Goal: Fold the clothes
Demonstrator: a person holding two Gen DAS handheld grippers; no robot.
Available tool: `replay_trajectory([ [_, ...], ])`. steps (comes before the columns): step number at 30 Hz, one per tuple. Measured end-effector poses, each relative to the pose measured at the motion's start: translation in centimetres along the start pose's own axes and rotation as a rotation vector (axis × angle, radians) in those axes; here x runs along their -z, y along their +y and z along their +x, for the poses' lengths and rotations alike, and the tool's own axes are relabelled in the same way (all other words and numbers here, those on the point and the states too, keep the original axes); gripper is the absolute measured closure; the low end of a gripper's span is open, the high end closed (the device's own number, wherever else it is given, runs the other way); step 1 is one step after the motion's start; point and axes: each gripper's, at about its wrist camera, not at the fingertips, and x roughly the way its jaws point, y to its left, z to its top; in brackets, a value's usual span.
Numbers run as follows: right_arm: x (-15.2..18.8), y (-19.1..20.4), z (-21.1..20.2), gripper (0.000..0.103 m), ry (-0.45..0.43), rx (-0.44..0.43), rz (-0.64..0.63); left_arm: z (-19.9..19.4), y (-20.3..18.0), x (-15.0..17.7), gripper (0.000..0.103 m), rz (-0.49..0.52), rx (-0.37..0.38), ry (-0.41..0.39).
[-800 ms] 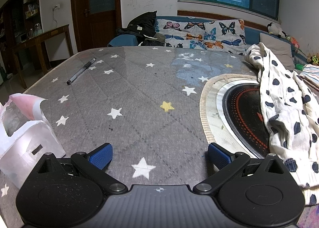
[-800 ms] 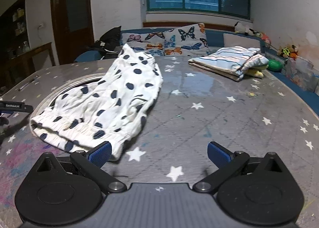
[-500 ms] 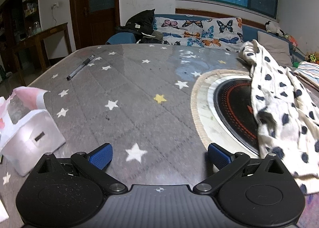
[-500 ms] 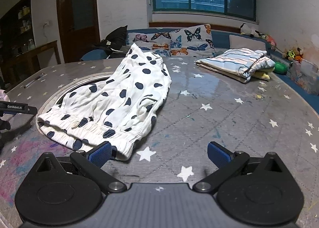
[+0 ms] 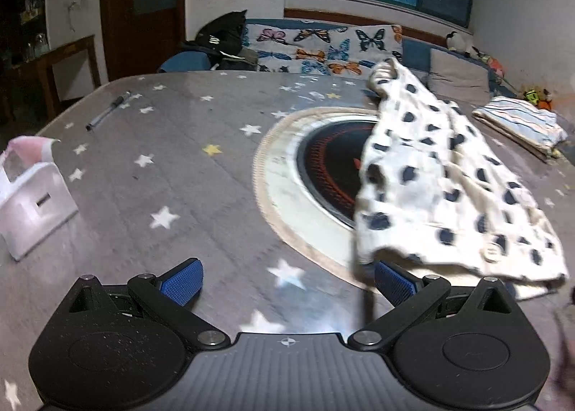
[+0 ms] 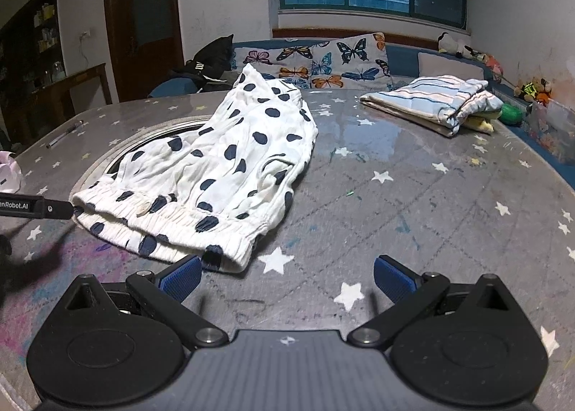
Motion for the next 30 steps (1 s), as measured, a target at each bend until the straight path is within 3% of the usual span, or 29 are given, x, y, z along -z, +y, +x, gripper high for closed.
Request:
replay_trajectory([
  [30,0.4,0.0,-0.4,0.000,0.013,-0.033,-0.028,-2.6,-5.4,1.8,0.000,0.062,0.119,-0.004],
])
